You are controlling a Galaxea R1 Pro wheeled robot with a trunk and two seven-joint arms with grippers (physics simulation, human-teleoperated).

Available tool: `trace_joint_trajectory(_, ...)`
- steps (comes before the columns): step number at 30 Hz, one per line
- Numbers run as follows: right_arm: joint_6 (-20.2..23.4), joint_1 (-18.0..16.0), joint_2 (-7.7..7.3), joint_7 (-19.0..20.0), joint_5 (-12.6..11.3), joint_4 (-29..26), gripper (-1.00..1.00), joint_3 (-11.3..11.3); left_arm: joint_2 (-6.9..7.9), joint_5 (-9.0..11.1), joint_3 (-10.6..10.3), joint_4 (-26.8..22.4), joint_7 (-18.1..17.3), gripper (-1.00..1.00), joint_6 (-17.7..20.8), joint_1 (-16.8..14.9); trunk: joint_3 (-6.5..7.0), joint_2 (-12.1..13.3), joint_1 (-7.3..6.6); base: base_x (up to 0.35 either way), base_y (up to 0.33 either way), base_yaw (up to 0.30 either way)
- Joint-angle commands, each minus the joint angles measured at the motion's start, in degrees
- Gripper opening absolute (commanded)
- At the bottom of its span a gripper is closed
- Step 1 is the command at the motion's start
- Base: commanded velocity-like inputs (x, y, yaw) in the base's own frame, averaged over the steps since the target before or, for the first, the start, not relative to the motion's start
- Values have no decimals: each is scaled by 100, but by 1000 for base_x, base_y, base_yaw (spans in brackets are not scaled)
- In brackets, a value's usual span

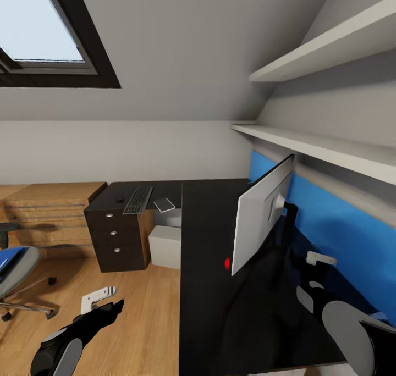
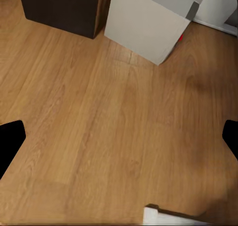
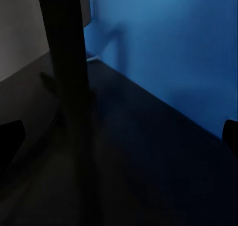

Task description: In the bedroom, organize the workspace by keeping the computer under the desk, ensuring the monitor is on the desk, placing the keyboard on the desk next to the monitor, placing the mouse on the desk next to the keyboard, moving the folder from the swivel chair onto the desk next to the mouse, stacking the notebook on top of the folder with the pen on top of the notebook, and positioning the swivel chair next to the desk.

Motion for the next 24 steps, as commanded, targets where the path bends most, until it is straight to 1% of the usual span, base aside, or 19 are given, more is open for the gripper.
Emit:
trace_joint_trajectory(1,-15,-7,1,-25,50,8,100,-21,2,60,-2,-6,48,100,19,-4,-7,-5,-3,-326,152,0)
trace_joint_trajectory(24,-33,-5,14,-25,50,17,100,-14,2,60,1,-6,48,100,19,-4,-7,-5,-3,-305,184,0)
